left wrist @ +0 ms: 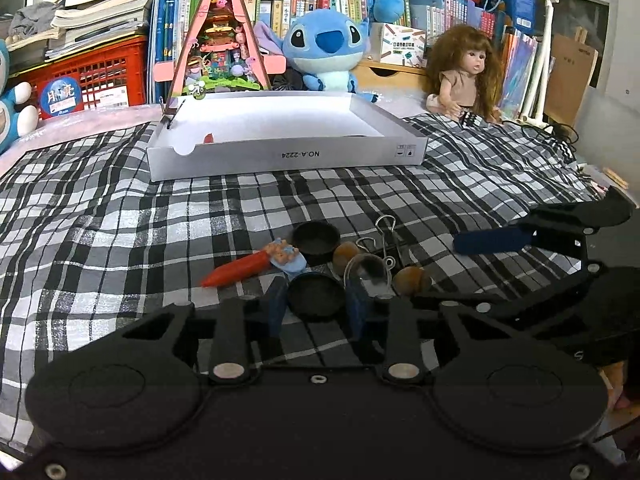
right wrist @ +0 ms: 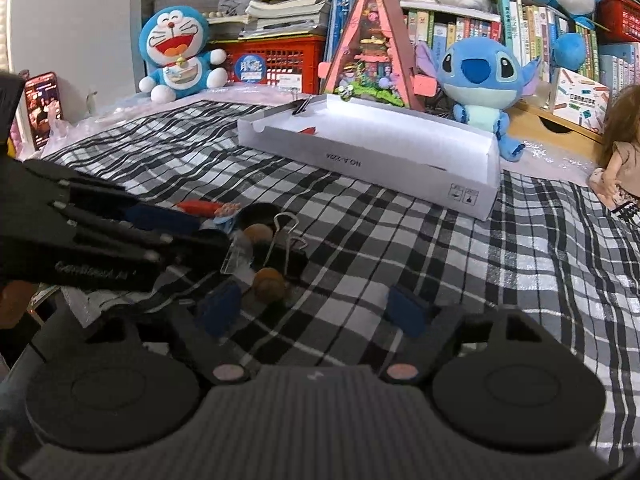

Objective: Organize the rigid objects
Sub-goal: 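Close left tool on a black round cap while right tool grasps a brown ball, then carry black cap with left tool into the tray while right tool carries the brown ball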

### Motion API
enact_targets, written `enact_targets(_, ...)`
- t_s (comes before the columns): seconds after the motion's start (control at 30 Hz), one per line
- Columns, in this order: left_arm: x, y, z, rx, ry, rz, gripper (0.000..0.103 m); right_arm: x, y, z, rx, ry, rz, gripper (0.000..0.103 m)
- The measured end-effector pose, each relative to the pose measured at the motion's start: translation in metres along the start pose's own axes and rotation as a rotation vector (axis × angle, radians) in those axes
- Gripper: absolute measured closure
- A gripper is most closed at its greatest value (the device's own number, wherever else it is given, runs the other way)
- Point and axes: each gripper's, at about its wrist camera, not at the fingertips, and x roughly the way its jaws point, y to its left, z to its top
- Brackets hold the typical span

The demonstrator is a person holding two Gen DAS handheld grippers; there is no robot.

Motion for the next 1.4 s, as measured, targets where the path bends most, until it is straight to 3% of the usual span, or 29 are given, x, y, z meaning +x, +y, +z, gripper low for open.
enact_targets(0.27, -0.005, 0.000, 0.001, 0.001, -0.006, 0.019, 0.073, 0.002, 0.008, 0.004, 0.026, -0.009, 0.057, 0.057)
enact_targets(0.33, -0.006, 0.000, 0.002, -0.003, -0.007, 0.029, 0.073, 0.003, 0.011, 0.004, 0.016, -0.008, 0.049, 0.071)
enact_targets(0.43, -0.006, 0.000, 0.004, -0.004, -0.004, 0.053, 0.073, 0.004, 0.013, 0.004, 0.020, -0.008, 0.034, 0.078)
enact_targets(0.93, -0.003, -0.001, 0.023, -0.019, -0.023, 0.075, 0.073, -0.004, -0.011, 0.016, 0.104, -0.036, -0.059, 0.080)
enact_targets(1.4, 0.016, 0.011, 0.076, -0.069, -0.066, 0.098, 0.073, 0.004, -0.040, 0.049, 0.200, -0.062, -0.138, 0.080)
